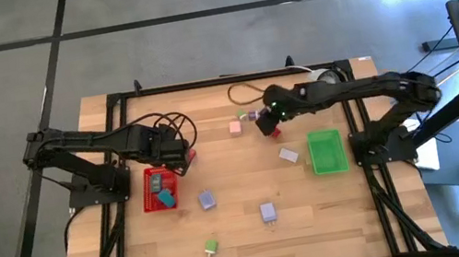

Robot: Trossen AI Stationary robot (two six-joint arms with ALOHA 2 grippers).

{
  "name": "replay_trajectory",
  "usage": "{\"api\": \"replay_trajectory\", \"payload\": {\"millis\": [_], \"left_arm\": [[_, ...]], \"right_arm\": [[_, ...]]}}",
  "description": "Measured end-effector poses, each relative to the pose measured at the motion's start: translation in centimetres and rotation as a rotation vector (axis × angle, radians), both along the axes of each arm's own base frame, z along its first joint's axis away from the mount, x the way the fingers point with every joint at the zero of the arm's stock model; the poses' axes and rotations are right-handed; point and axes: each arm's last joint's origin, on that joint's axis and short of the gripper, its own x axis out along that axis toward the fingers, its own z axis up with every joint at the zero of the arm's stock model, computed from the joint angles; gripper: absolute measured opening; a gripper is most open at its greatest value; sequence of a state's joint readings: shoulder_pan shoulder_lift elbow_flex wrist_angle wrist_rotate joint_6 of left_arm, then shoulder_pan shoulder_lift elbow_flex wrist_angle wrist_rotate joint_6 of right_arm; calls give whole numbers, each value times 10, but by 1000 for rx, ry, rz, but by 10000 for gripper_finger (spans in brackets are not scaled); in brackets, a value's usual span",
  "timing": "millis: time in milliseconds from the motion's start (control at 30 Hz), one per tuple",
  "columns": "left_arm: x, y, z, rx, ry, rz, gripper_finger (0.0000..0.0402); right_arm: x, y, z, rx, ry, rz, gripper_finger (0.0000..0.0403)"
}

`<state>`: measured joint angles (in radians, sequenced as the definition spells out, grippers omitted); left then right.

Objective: Pick & Place Office items
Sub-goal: Put the blue digital timer into the orange basket

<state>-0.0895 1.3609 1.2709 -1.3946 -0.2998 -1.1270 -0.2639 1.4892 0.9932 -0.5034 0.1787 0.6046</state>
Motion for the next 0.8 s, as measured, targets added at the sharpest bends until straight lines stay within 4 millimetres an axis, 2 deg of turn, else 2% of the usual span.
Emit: {"api": "replay_trajectory", "payload": {"millis": [267,467,633,800], "left_arm": [[16,4,5,170,-188,36,169],[31,7,14,367,-358,64,169],[53,6,29,483,-514,-95,169],[72,3,52,519,-735,-258,169]], "right_arm": [[-7,24,83,-306,-466,148,160],[-12,41,126,-472,-759,267,160],[-10,48,136,-538,-844,390,160],[-11,48,126,-597,-703,448,161]]}}
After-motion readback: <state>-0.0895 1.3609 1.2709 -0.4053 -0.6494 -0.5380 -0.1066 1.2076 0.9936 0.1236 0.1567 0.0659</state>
